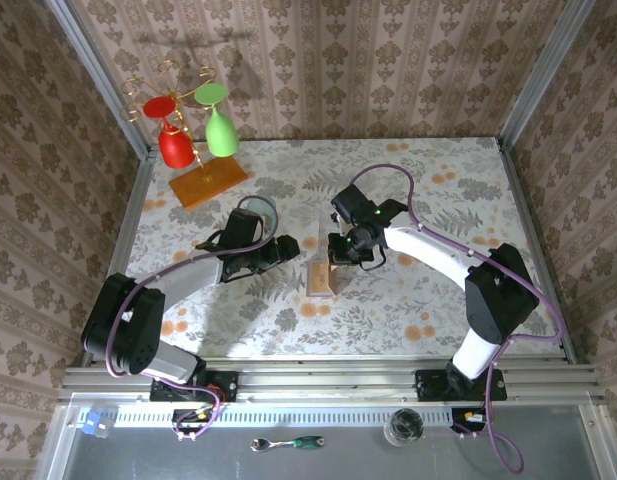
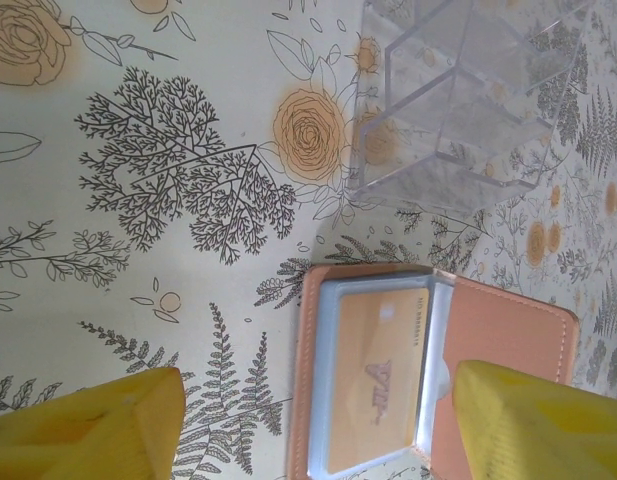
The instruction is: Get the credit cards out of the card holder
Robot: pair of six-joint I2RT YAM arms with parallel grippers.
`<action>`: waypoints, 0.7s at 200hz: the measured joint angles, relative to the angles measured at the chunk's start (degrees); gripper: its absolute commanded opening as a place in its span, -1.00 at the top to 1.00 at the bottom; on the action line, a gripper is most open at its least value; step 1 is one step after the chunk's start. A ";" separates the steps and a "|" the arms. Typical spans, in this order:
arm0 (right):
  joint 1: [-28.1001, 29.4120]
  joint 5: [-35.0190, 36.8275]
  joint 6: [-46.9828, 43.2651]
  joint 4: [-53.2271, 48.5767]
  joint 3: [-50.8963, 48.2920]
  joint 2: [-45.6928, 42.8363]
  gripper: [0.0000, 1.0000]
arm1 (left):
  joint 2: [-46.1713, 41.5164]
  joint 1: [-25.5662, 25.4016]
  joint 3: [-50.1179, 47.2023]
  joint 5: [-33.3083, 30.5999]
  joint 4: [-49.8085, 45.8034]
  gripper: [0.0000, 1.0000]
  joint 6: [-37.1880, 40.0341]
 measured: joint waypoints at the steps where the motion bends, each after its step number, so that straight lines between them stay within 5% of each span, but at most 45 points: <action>1: 0.00 0.04 -0.02 -0.04 0.00 0.00 0.90 | 0.00 0.00 0.00 -0.02 0.00 -0.41 0.00; 140: -4.50 12.00 -0.59 -4.81 -8.50 -0.79 0.93 | 5.07 -3.19 1.55 4.17 0.13 0.51 0.55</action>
